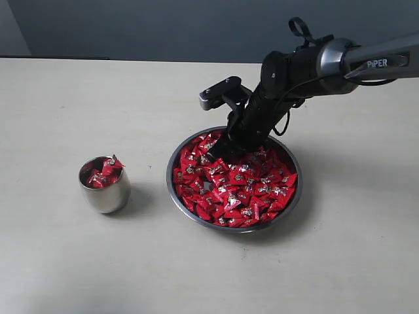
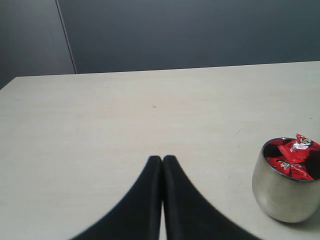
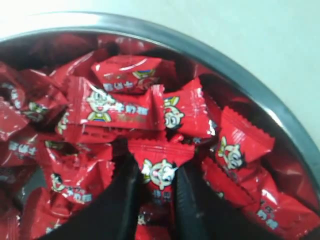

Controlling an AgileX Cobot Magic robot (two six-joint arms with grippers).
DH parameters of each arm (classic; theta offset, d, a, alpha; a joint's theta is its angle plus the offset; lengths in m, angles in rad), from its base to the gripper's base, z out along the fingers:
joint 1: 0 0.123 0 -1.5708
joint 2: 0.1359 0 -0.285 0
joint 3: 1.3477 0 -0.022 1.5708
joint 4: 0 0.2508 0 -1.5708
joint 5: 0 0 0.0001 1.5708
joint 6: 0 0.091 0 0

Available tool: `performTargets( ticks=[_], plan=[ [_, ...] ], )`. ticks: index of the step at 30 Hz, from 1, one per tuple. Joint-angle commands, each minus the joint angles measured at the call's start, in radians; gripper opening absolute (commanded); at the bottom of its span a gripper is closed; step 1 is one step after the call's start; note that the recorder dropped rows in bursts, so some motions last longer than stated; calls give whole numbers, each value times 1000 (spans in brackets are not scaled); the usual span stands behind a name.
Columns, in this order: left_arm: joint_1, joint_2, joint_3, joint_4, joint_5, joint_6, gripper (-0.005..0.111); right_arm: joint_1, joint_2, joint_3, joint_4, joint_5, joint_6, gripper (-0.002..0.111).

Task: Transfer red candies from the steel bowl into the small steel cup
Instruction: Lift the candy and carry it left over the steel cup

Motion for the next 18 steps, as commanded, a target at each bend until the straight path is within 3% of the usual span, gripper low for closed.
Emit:
performTargets(
  ticks=[1,11,18],
  plan=[
    [1,-4,4,-3,-2,-2,0,1,-42,2,-9,15,-4,-1],
    [1,-4,4,-3,-2,-2,0,-1,-173,2,-42,-67,70,-1],
    [1,-4,4,-3,-2,-2,0,10,-199,0,108,-148,8,-1]
  ],
)
